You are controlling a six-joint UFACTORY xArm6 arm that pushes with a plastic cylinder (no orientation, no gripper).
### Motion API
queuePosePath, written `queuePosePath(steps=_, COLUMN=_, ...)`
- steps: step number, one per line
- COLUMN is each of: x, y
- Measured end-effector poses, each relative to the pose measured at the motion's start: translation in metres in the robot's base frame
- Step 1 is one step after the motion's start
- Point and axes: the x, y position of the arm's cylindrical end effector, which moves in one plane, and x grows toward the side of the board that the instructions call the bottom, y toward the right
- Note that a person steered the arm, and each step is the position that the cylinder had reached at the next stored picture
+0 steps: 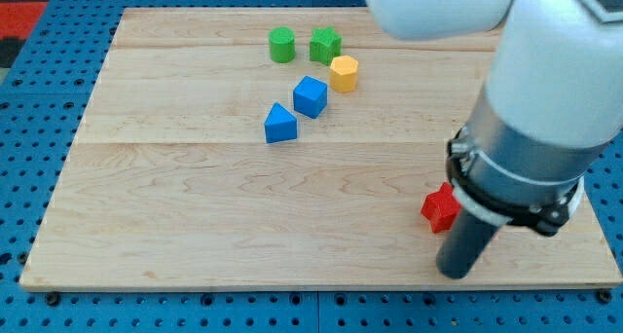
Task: Slightly push the red circle towards the top left side
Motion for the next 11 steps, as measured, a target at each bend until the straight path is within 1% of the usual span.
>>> queuePosePath(steps=1, x=-0.06, y=0.005)
queuePosePath(steps=2, x=-0.102, y=0.005)
queuePosePath(steps=3, x=-0.133, y=-0.038)
queuePosePath(steps=4, x=-0.154, y=-0.06)
queuePosePath(steps=5, x=-0.156, y=-0.028)
queuePosePath(steps=6, x=-0.167, y=-0.025)
queuePosePath(steps=8, x=-0.052, y=-0.072)
queuePosePath(steps=9, x=-0.007, y=0.008)
queuePosePath(steps=10, x=-0.011, y=0.071)
queuePosePath(steps=11, x=-0.05, y=0.073)
